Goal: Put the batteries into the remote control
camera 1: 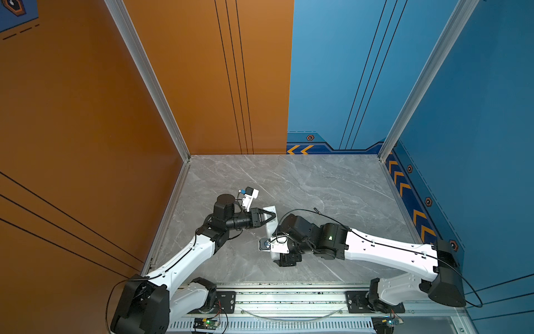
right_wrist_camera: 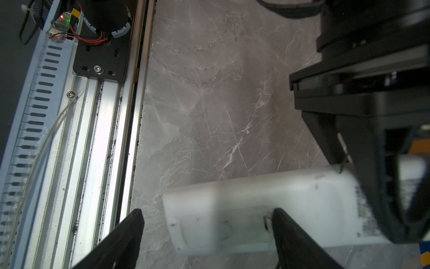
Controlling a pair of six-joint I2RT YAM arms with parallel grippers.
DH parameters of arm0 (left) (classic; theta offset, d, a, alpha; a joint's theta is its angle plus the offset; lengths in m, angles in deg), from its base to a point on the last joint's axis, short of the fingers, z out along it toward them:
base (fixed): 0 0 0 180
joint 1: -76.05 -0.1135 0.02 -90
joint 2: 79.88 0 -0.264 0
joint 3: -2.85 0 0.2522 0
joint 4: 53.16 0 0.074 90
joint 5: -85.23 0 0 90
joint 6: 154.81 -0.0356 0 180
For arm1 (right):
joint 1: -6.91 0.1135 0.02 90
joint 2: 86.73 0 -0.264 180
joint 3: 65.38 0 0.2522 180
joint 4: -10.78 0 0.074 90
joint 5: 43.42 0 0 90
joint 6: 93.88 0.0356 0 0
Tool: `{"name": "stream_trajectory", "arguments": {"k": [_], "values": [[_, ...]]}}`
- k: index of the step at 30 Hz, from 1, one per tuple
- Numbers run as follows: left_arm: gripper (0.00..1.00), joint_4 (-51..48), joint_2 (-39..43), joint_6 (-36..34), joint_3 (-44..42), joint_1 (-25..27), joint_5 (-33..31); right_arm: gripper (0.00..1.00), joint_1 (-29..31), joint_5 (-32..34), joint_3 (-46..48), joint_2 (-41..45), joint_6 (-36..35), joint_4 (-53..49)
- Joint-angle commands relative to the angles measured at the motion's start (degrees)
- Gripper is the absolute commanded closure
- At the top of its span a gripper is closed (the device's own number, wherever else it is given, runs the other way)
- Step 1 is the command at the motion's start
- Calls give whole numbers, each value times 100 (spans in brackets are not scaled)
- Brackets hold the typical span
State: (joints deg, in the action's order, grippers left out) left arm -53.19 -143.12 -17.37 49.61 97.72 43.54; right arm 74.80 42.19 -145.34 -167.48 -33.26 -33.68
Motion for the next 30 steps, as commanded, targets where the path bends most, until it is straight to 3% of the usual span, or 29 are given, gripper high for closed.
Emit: {"name": "stream_trajectory", "arguments": {"k": [1, 30], "values": [[100, 385, 58, 22, 49, -26, 297, 20, 52, -57, -101, -203, -50, -512], [100, -136, -149, -418, 366, -32, 302, 48, 83, -421, -290, -347, -46, -991]]}}
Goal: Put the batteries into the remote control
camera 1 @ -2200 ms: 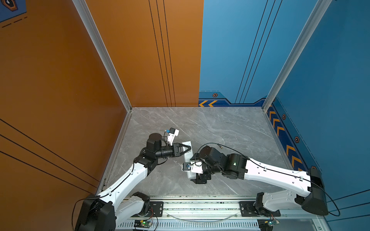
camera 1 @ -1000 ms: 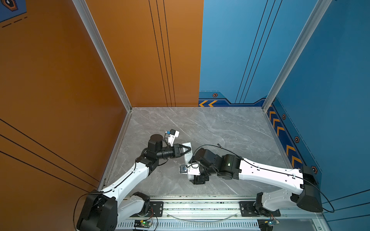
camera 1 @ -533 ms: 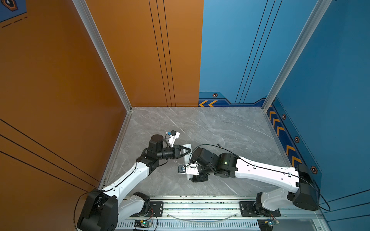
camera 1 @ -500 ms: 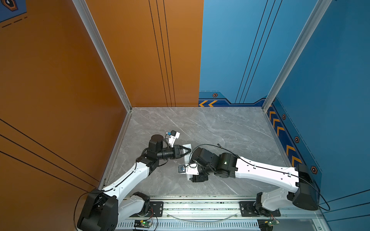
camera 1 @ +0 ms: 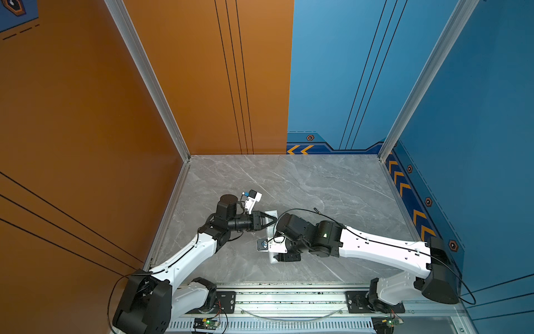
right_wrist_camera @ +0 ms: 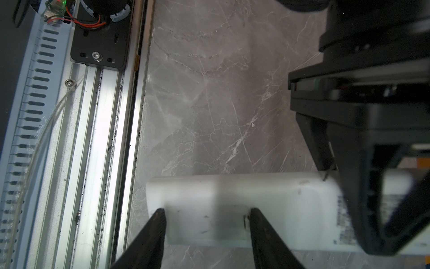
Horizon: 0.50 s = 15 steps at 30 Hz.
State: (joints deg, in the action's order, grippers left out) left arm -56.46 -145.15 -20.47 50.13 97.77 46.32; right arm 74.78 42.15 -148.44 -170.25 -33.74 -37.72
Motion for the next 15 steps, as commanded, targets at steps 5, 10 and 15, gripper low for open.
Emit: {"name": "stream_trajectory", "arguments": {"k": [5, 10, 15], "values": [[100, 46, 61, -218, 322, -34, -20, 52, 94, -402, 15, -32, -8, -586], [100, -189, 63, -394, 383, 6, -78, 55, 102, -427, 4, -6, -4, -578], [100, -266, 50, -457, 418, 54, -128, 55, 105, -444, -8, -2, -10, -578]]}}
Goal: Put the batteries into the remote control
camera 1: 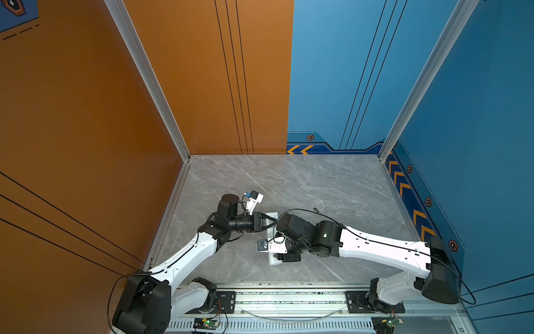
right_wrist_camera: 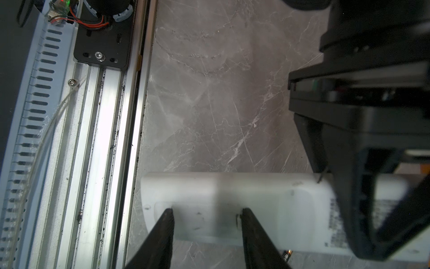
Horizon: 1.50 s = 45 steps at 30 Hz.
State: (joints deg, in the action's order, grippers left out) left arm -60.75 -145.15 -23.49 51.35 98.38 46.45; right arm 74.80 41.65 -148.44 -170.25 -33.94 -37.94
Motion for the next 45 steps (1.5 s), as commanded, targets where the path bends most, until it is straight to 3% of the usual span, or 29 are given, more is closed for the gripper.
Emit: {"name": "stream_trajectory", "arguments": {"k": [1, 38, 45], "values": [[100, 160, 45, -159, 296, 0, -153, 55, 99, -394, -14, -12, 9, -556], [100, -30, 142, -247, 294, 96, -304, 57, 110, -306, 16, 315, 1, -462], [100, -36, 164, -247, 289, 105, -310, 54, 110, -223, 37, 299, 19, -411]]}}
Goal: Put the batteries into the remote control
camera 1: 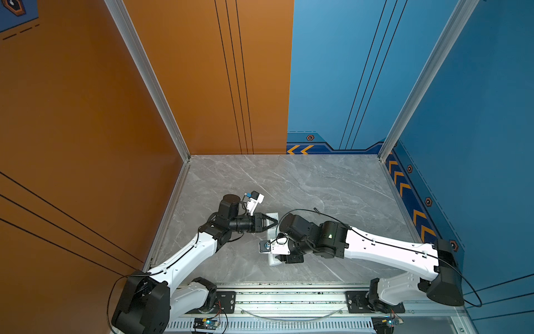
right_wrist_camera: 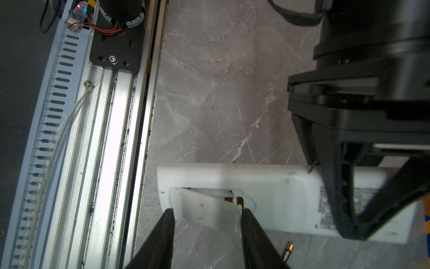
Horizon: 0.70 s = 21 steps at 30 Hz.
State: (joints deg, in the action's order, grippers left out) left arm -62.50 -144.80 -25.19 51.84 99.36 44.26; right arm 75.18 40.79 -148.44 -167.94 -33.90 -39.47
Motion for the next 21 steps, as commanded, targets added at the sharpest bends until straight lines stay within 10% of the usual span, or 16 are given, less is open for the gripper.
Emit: {"name": "stream_trajectory", "arguments": {"k": [1, 12, 21], "values": [[100, 135, 138, -76, 239, 10, -96, 52, 72, -98, 39, 73, 20, -238], [100, 137, 184, -79, 236, 68, -149, 21, 72, 199, 160, 329, 75, 69], [100, 119, 308, 10, 178, 71, -649, 16, -112, 666, 0, 539, 977, 362]]}}
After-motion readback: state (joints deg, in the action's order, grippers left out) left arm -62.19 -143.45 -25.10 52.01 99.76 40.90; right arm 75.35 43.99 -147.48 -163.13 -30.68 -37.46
